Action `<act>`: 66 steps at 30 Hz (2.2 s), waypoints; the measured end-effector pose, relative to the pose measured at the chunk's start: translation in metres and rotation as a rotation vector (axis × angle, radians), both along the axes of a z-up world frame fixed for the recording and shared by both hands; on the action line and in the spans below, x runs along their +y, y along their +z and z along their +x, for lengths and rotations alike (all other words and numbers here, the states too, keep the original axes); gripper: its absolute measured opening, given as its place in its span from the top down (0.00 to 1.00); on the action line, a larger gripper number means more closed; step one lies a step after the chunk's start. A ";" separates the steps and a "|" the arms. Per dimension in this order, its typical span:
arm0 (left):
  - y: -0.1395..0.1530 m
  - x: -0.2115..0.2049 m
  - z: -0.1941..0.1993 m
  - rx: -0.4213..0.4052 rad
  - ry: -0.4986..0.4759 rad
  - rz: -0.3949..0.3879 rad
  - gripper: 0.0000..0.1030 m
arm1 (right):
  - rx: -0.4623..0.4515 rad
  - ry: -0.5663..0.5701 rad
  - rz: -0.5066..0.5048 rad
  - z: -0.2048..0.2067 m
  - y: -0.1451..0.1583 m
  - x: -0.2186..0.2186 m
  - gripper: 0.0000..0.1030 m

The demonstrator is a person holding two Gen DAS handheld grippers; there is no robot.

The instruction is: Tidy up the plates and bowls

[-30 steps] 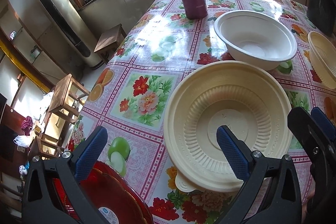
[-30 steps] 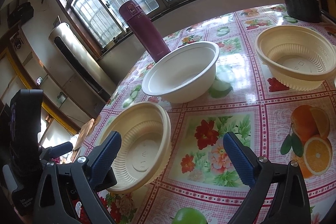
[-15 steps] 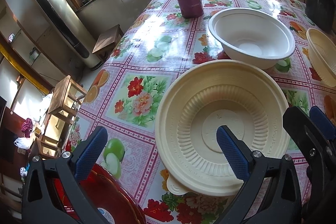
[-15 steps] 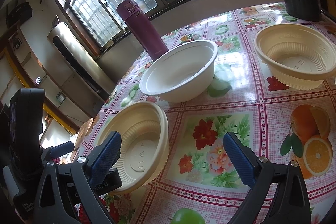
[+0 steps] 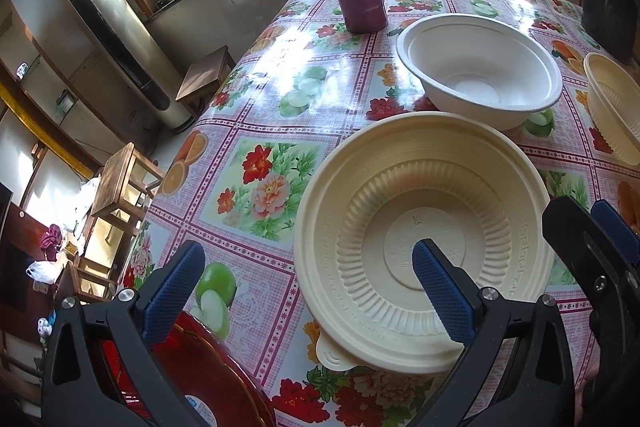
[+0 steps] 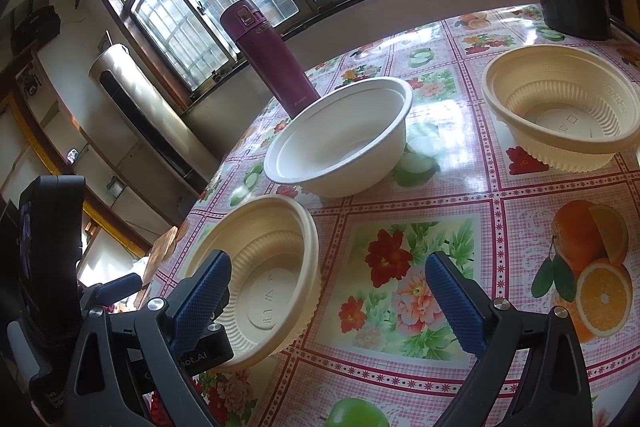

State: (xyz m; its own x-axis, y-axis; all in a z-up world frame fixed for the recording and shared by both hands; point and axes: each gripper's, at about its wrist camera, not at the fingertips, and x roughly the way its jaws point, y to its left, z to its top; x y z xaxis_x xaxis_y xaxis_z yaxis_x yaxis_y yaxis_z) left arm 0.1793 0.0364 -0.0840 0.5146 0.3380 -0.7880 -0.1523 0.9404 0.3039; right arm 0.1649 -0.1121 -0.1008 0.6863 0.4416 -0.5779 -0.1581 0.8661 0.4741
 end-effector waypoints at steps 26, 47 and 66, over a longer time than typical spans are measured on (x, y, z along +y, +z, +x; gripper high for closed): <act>0.011 0.029 0.019 0.061 -0.034 -0.192 0.03 | 0.067 0.068 0.067 0.011 -0.009 0.000 0.39; -0.009 0.046 0.024 0.152 0.002 -0.348 0.80 | 0.093 0.102 -0.002 0.013 -0.012 0.015 0.79; 0.017 0.035 -0.006 0.100 -0.073 -0.343 0.88 | 0.104 0.109 0.002 0.003 -0.005 0.009 0.88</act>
State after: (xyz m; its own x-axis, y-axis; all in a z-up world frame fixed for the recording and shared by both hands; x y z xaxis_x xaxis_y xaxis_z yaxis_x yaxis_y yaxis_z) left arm 0.1735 0.0715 -0.0668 0.4426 0.0103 -0.8966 -0.0668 0.9975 -0.0215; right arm 0.1680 -0.1028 -0.1057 0.5705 0.5119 -0.6423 -0.2013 0.8453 0.4948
